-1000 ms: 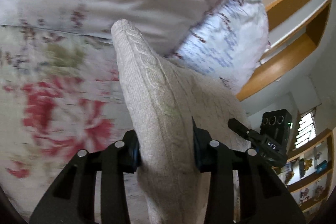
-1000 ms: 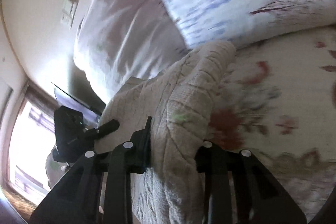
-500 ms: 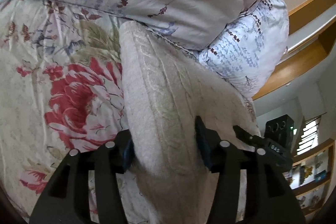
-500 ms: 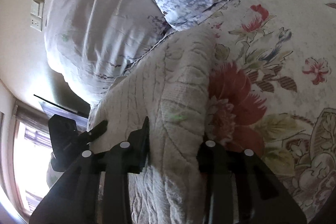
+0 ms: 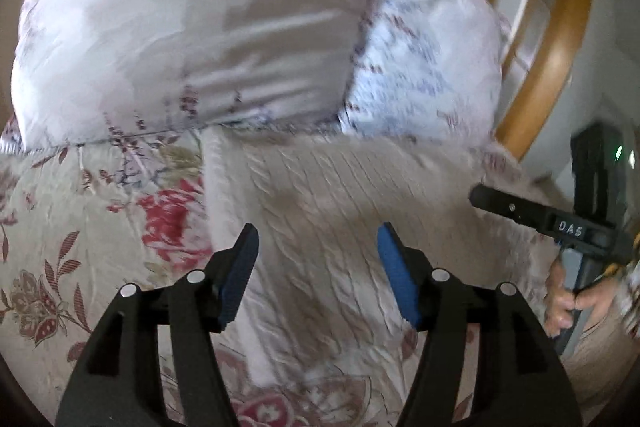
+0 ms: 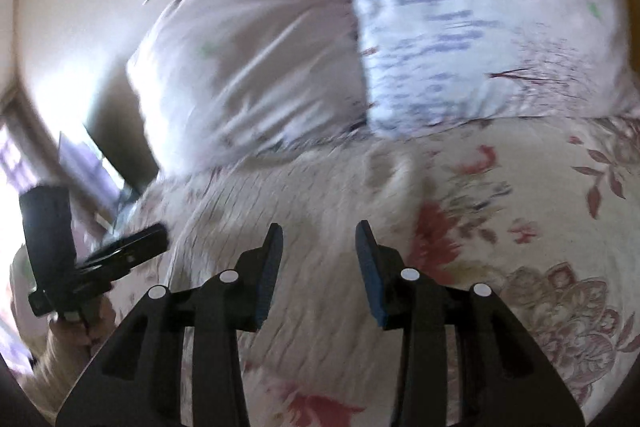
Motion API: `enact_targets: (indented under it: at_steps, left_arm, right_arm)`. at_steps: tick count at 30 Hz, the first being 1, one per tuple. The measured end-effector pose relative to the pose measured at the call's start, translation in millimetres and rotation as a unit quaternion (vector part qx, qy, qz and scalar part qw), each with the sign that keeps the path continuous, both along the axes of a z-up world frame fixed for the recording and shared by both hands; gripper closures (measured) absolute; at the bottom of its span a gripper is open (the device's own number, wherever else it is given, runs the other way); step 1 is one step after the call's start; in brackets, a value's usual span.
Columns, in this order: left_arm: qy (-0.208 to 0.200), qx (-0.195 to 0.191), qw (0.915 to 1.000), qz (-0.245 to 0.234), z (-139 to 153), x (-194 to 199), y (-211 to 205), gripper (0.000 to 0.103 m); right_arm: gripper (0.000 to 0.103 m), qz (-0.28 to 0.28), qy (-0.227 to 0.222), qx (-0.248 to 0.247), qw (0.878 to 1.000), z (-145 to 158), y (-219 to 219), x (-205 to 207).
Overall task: Fold small clothes
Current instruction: 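Lay the folded sweater flat and open both grippers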
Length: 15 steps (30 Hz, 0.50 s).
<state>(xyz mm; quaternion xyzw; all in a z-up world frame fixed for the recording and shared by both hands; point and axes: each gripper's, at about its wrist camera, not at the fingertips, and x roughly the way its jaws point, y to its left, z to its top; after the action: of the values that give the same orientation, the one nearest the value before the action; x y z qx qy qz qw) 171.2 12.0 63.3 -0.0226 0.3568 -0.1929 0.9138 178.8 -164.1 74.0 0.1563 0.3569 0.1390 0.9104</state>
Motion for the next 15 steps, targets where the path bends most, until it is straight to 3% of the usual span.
enact_targets:
  at_steps: [6, 13, 15]
  left_arm:
    - [-0.004, 0.092, 0.9957, -0.005, -25.9, -1.5, -24.4, 0.04]
    - [0.002, 0.121, 0.9926, -0.015, -46.3, 0.6, -30.4, 0.039]
    - [0.004, 0.108, 0.994, -0.013, -41.3, -2.4, -29.0, 0.039]
  right_arm:
    - [0.063, 0.0, 0.045, -0.058, 0.997, -25.7, 11.3, 6.0]
    - [0.062, 0.004, 0.058, -0.096, 0.994, -41.5, 13.0, 8.5]
    - [0.063, 0.003, 0.054, -0.101, 0.993, -35.9, 14.3, 7.1]
